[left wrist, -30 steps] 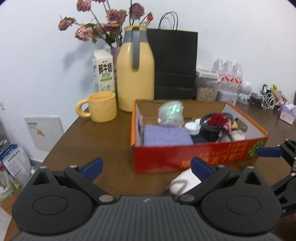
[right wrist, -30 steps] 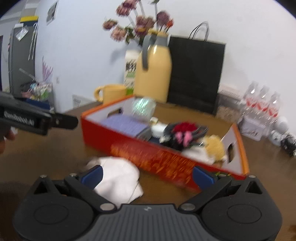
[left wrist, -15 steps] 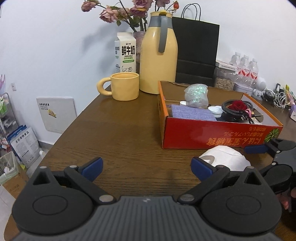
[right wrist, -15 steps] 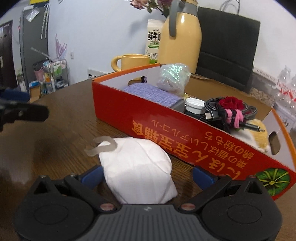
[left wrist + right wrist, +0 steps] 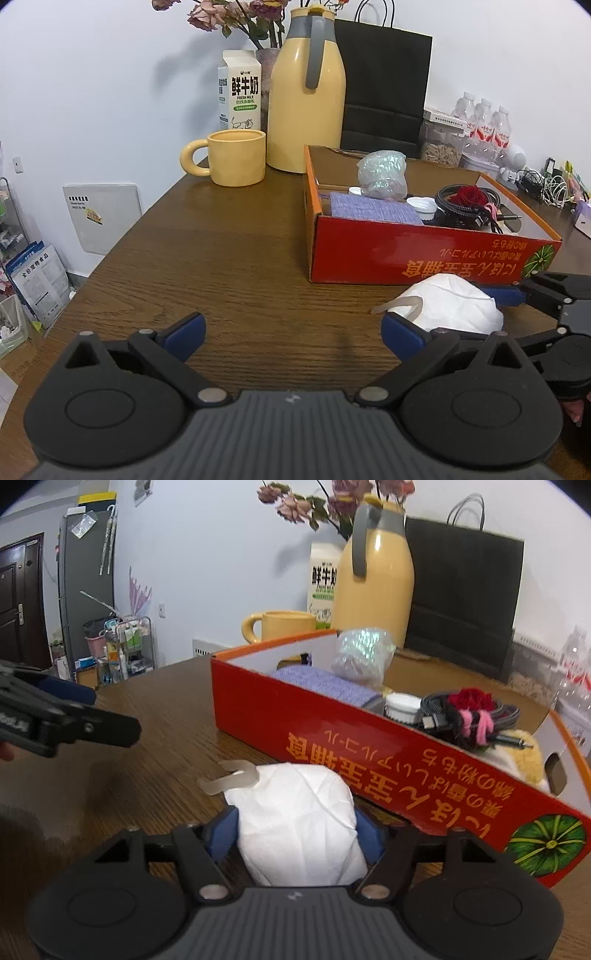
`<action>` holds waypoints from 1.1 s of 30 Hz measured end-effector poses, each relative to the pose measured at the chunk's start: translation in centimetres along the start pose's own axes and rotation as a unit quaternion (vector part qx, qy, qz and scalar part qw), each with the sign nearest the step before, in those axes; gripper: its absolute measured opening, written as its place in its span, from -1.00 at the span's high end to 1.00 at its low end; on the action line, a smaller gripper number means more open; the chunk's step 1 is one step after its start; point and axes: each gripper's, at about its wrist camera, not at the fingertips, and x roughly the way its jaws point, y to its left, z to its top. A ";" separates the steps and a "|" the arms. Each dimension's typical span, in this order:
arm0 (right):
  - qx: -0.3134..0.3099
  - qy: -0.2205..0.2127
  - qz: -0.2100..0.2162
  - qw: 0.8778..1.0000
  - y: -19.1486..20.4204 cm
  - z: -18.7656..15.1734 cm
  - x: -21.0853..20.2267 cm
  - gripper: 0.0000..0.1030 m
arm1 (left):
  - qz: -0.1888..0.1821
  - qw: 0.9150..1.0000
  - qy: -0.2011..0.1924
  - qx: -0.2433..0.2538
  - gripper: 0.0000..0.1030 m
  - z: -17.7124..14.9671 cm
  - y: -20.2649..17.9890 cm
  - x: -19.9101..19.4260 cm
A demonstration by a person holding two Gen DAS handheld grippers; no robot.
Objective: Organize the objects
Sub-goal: 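Grasp the white face mask with the right tool, then grasp the mask's ear loop with the left tool while the right tool holds the mask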
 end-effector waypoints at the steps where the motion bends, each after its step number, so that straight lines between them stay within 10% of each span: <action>1: -0.002 -0.003 -0.002 1.000 0.1 -0.1 -0.2 -0.25 | 0.000 1.000 0.001 0.001 -1.00 0.0 -0.1 0.1; 25: 0.005 -0.039 -0.011 0.999 -0.7 -1.5 -2.9 -0.23 | -0.088 0.996 0.002 0.023 -0.97 0.4 -6.4 3.8; 33: 0.003 -0.042 -0.012 0.999 -0.7 -1.5 -3.0 -0.23 | -0.092 0.995 0.001 0.022 -0.50 0.3 -6.8 4.1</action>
